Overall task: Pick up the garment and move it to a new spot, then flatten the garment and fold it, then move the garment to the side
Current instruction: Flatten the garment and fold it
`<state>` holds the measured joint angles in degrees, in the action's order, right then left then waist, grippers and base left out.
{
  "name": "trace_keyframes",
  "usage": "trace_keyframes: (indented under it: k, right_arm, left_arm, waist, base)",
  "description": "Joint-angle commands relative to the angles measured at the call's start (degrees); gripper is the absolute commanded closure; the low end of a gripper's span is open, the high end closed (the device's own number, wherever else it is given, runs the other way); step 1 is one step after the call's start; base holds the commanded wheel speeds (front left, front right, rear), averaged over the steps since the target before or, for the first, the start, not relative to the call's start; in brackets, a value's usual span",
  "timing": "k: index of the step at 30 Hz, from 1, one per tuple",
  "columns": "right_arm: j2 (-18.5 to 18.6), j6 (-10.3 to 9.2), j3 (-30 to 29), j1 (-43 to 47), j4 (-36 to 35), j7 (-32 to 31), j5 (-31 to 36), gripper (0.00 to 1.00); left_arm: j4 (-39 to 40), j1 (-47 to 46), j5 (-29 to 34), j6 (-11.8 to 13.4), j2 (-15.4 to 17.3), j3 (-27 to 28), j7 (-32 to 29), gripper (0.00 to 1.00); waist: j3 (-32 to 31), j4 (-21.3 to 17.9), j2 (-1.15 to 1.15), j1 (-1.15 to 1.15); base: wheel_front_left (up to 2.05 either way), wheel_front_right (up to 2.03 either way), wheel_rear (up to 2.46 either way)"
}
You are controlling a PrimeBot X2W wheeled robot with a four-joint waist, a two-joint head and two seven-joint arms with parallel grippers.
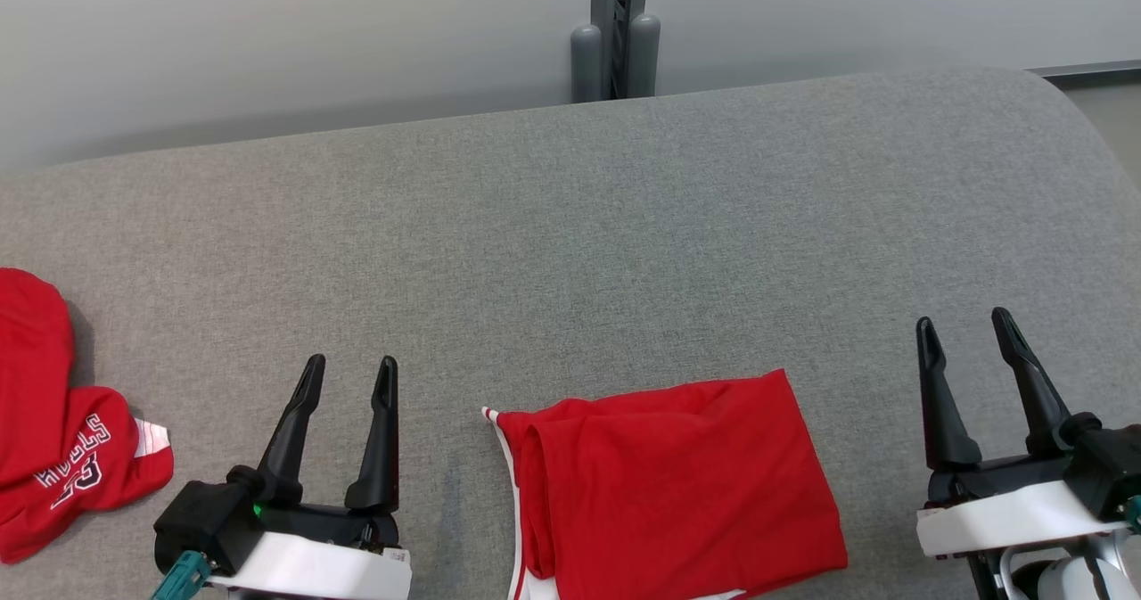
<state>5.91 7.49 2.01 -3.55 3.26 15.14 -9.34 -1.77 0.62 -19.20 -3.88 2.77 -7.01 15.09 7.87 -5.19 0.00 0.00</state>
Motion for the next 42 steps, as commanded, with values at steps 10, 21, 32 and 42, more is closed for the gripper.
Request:
trace_keyframes:
  k: [10, 21, 32, 42]
  right_arm:
    - [0.7, 0.0, 0.9, -0.4, 1.9, 0.0, -1.7, 0.0]
    - [1.4, 0.0, 1.7, 0.2, 3.1, 0.0, -3.2, 0.0]
    - [2.7, 0.0, 3.2, -0.4, 4.3, 0.0, -4.5, 0.0]
    - [3.3, 0.0, 4.1, -0.5, 5.6, 0.0, -5.7, 0.0]
  left_arm:
    - [0.2, 0.6, 0.1, 1.0, 0.2, 0.2, 0.0, 0.0]
    - [-0.4, 1.2, -0.1, 1.2, 0.2, -0.1, 0.0, 0.0]
    - [-0.3, 2.3, 0.3, 1.3, 0.2, -0.2, 0.0, 0.0]
    - [-0.3, 2.6, -0.3, 1.8, 0.2, -0.5, 0.0, 0.0]
  waist:
    - [-0.5, 0.8, 0.0, 0.0]
    - [-2.0, 1.3, 0.0, 0.0]
    - [-2.2, 3.2, 0.0, 0.0]
    - [-2.4, 5.2, 0.0, 0.0]
  base:
    - [0.0, 0.0, 0.0]
    - [0.0, 0.0, 0.0]
    - [0.0, 0.0, 0.0]
    - [0.0, 0.0, 0.0]
